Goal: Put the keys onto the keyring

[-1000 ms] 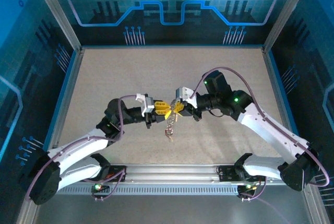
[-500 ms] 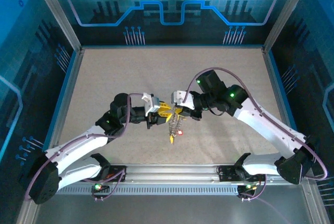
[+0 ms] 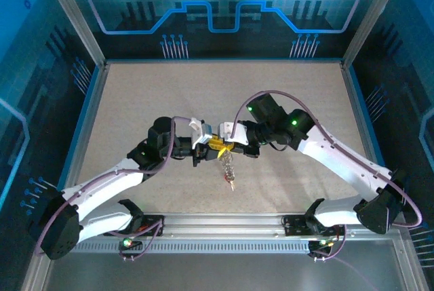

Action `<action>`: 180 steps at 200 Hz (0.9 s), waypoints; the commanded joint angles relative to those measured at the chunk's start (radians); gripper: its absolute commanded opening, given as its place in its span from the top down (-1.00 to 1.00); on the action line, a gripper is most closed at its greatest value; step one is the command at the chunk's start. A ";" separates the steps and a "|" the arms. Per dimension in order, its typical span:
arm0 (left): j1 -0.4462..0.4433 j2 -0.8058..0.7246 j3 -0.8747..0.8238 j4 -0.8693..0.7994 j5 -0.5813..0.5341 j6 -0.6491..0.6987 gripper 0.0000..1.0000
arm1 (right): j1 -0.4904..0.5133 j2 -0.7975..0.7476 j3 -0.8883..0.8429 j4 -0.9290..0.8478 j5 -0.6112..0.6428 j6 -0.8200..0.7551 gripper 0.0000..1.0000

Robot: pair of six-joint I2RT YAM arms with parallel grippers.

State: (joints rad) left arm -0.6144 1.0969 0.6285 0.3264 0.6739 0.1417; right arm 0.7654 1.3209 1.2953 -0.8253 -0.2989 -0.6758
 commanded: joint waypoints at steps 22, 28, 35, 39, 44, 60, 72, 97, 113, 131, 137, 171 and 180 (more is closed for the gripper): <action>-0.012 0.010 0.050 -0.083 -0.013 0.054 0.99 | 0.006 -0.003 0.035 0.013 -0.052 0.007 1.00; -0.012 0.011 0.046 -0.081 -0.012 0.057 0.89 | 0.000 -0.007 0.036 0.017 -0.059 0.010 1.00; -0.012 0.011 0.040 -0.075 -0.008 0.057 0.67 | -0.004 -0.010 0.034 0.020 -0.064 0.013 1.00; -0.013 0.011 0.038 -0.073 -0.008 0.056 0.61 | -0.006 -0.014 0.031 0.023 -0.066 0.015 1.00; -0.012 0.010 0.037 -0.073 -0.007 0.053 0.57 | -0.010 -0.017 0.028 0.027 -0.067 0.017 1.00; -0.012 0.005 0.036 -0.082 -0.009 0.055 0.54 | -0.020 -0.021 0.025 0.028 -0.080 0.018 1.00; -0.013 0.005 0.031 -0.085 -0.013 0.065 0.54 | -0.023 -0.021 0.025 0.023 -0.086 0.019 1.00; -0.012 0.003 0.044 -0.117 -0.024 0.095 0.71 | -0.024 -0.025 0.018 0.031 -0.090 0.025 1.00; -0.013 0.002 0.051 -0.132 -0.046 0.103 0.90 | -0.023 -0.022 0.021 0.031 -0.098 0.023 1.00; -0.012 0.001 0.051 -0.136 -0.060 0.125 1.00 | -0.025 -0.028 0.018 0.033 -0.097 0.027 1.00; -0.013 -0.001 0.053 -0.140 -0.068 0.126 1.00 | -0.026 -0.032 0.016 0.038 -0.097 0.030 1.00; -0.013 -0.039 0.031 -0.094 -0.073 0.109 1.00 | -0.064 -0.055 -0.007 0.045 -0.146 0.040 0.75; -0.013 -0.050 0.025 -0.072 -0.069 0.102 1.00 | -0.074 -0.064 -0.022 0.051 -0.153 0.047 0.69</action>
State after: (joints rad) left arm -0.6247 1.0847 0.6594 0.2287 0.6262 0.2428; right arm 0.7227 1.3155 1.2888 -0.8154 -0.3721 -0.6498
